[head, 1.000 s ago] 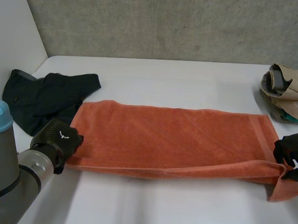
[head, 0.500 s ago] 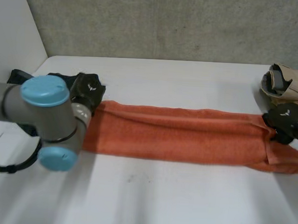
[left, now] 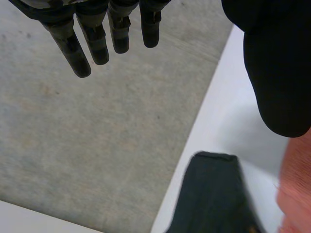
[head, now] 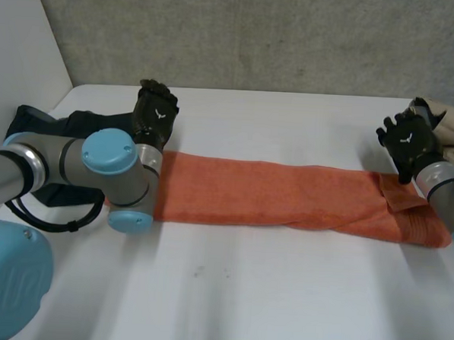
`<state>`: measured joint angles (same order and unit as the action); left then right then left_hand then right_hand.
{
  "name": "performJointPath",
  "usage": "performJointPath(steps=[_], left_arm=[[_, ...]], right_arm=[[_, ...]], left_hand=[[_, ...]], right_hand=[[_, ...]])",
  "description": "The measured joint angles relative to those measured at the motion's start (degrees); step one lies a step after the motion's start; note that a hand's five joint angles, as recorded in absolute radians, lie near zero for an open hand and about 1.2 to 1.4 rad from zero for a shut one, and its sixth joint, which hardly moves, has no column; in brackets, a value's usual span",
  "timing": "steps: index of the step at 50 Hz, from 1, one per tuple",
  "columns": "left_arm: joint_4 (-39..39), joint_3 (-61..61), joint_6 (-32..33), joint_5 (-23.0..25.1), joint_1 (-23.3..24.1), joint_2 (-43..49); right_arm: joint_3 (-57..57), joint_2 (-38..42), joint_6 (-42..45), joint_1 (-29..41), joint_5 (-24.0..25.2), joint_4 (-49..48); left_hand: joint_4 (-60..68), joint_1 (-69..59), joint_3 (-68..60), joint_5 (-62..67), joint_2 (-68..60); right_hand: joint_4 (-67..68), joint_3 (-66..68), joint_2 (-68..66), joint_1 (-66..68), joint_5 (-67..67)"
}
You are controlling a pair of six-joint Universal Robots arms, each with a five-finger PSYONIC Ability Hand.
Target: Fold the laundry.
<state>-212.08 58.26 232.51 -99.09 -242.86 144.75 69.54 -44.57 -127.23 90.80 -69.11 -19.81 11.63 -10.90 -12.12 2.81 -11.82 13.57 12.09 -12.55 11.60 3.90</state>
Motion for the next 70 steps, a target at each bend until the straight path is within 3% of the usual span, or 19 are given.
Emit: performJointPath(steps=[7, 14, 17, 25, 29, 36, 39, 49, 60, 70], left_arm=[[-0.6, 5.6, -0.7, -0.2, 1.3, -6.8], [-0.5, 16.2, -1.0, 0.0, 3.2, -13.2], [-0.4, 18.7, -1.0, 0.1, 3.4, -13.9], [-0.4, 21.1, -1.1, 0.1, 3.5, -13.7], [-0.4, 21.0, -1.1, 0.1, 3.4, -13.5], [-0.4, 20.9, -1.1, 0.0, 3.3, -13.6], [-0.4, 21.2, -1.1, -0.1, 3.4, -13.8], [-0.4, 22.7, -1.1, -0.1, 3.3, -15.0], [-0.4, 24.4, -1.1, -0.1, 3.3, -16.0], [-0.4, 27.1, -1.2, 0.0, 3.4, -18.4]], right_arm=[[4.0, -8.9, -9.6, 0.0, -0.6, 2.0], [9.3, -16.3, -21.3, -2.0, 3.6, 11.9], [10.2, -15.5, -20.7, -3.2, 4.5, 14.4], [9.9, -8.5, -8.7, -5.1, 4.5, 15.9], [8.1, -5.1, -4.9, -5.1, 3.5, 13.4], [5.2, -1.5, -5.1, -4.8, 2.6, 4.1], [5.0, -0.7, -6.1, -4.6, 1.7, -4.0], [8.1, -3.1, -8.5, -4.6, -0.4, -12.8], [15.8, -11.2, -12.4, -5.1, 1.6, -2.7], [22.2, -18.7, -13.6, -7.8, 6.0, 17.6]], left_hand=[[0.0, 0.0, 0.0, 0.0, 0.1], [0.0, 0.0, 0.0, 0.0, 0.1], [0.0, 0.0, 0.0, 0.0, 0.1], [0.0, 0.0, 0.0, 0.0, 0.1], [0.0, 0.0, 0.0, 0.0, 0.1], [0.0, 0.0, 0.0, 0.0, 0.1], [0.0, 0.0, 0.0, 0.0, 0.1], [0.0, 0.0, 0.0, 0.0, 0.1], [0.0, 0.0, 0.0, 0.0, 0.1], [0.0, 0.0, 0.0, 0.0, 0.1]], right_hand=[[0.0, 0.0, 0.0, 0.0, 0.0], [0.0, 0.0, 0.0, 0.0, 0.0], [0.0, 0.0, 0.0, 0.0, 0.0], [0.0, 0.0, 0.0, 0.0, 0.0], [0.0, 0.0, 0.0, 0.0, 0.0], [12.3, 14.0, -13.2, 10.9, 11.4], [20.3, 21.8, -21.5, 17.3, 18.7], [20.3, 21.9, -21.5, 17.3, 18.8], [20.3, 21.9, -21.5, 17.3, 18.8], [20.5, 22.0, -21.5, 17.3, 19.2]])
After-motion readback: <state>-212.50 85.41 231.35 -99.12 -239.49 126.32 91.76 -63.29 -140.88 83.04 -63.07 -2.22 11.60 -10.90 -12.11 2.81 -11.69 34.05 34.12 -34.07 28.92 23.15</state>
